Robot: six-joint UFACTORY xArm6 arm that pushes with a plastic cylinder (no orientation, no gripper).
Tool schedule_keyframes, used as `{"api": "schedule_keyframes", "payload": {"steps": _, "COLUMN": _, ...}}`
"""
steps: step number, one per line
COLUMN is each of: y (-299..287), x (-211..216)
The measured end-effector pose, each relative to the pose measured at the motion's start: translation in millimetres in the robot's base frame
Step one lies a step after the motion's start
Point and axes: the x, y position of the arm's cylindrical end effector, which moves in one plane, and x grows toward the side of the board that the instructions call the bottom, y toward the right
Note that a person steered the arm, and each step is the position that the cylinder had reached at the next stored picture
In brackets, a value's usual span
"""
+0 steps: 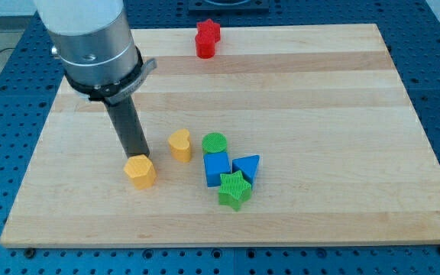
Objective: Move the yellow heart in between the red circle and green circle
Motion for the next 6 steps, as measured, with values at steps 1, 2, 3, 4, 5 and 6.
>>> {"api": "schedule_keyframes", "payload": {"steps": 1, "y": 11, "x": 11}}
{"api": "schedule_keyframes", "payload": {"steps": 2, "y": 31, "x": 17}}
{"api": "schedule_keyframes", "payload": {"steps": 3, "y": 60, "x": -1}}
{"api": "schedule_keyframes", "payload": {"steps": 4, "y": 80, "x": -48}}
{"api": "schedule_keyframes", "payload": {"steps": 5, "y": 87, "x": -79}}
{"api": "schedule_keyframes", "payload": {"steps": 6, "y": 42, "x": -74}}
